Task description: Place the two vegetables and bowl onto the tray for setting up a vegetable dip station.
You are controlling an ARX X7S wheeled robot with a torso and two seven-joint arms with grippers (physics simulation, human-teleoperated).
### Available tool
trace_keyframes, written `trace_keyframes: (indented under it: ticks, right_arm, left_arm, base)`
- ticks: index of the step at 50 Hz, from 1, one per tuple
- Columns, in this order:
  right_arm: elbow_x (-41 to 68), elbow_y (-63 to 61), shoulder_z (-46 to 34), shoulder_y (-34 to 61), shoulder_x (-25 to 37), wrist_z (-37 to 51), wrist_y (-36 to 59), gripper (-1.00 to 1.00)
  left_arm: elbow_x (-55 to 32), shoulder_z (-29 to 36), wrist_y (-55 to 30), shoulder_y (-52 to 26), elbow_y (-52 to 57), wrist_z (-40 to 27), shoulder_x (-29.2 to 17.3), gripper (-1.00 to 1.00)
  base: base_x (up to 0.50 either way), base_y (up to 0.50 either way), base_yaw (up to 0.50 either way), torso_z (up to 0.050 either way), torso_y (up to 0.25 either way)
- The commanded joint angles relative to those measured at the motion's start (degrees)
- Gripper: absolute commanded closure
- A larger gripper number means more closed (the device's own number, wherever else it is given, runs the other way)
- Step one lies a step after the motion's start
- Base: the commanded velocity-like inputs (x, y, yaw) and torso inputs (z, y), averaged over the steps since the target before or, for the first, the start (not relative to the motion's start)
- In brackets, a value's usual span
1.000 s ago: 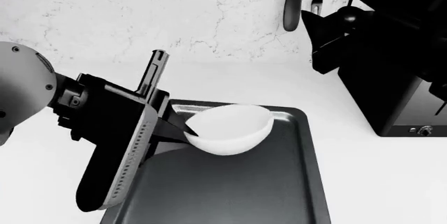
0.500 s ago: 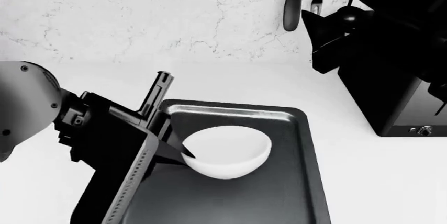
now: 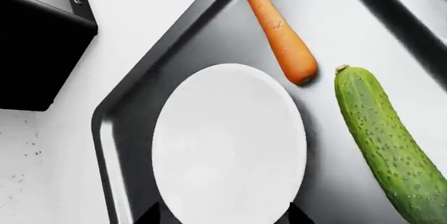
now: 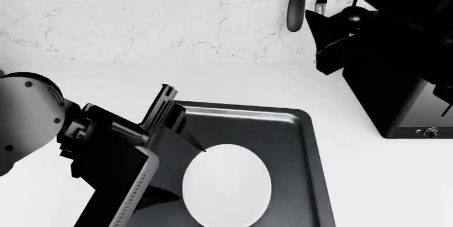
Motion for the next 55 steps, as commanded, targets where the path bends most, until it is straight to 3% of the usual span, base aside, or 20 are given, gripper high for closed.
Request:
trace_keyframes:
  ticks: [1,15,23,26,38,55]
  right_arm:
    - [0.2,0.1,-0.4,0.4,0.1,0.2,-0.3,-1.00]
    - [5.6,-0.6,0.5,1.5,1.2,3.8,1.8,-1.00]
    - [12.0,-6.3,-0.6,3.6,3.3,7.3,5.4,-1.00]
    - [10.8,-9.3,-1.9,5.0,3.5,6.0,6.3,-1.00]
    - [8.7,-13.7,-4.6,13.2,4.2,2.7,8.2,-1.00]
    - [3.2,-15.8,-6.4,11.2,3.8,-0.9,4.3,-1.00]
  left_arm:
    - [0.3,-0.6,0.8,-0.1,-0.3,-0.4,0.2,-1.00]
    - [-2.5,-7.4,-1.9,-3.2,-6.0,-9.5,1.4,-1.00]
    - [-16.4,-14.3,-9.9,-1.5,-4.5,-26.5,-1.1,-1.00]
    - [-17.9,-16.2,-7.8,0.4,-3.5,-31.6,-2.7,-1.00]
    - [-16.9,-18.7,-6.2,-0.7,-2.1,-34.9,-4.2,-1.00]
    - [-18.6,-20.1,-3.9,0.8,-2.8,-36.5,-3.3,-1.00]
  base:
    - [0.00,0.00,0.00,0.000,0.000]
    - [0.00,0.00,0.00,0.001,0.001]
    - [0.00,0.00,0.00,0.000,0.000]
    - [0.00,0.00,0.00,0.000,0.000]
    - [0.00,0.00,0.00,0.000,0.000]
    - [0.00,0.00,0.00,0.000,0.000]
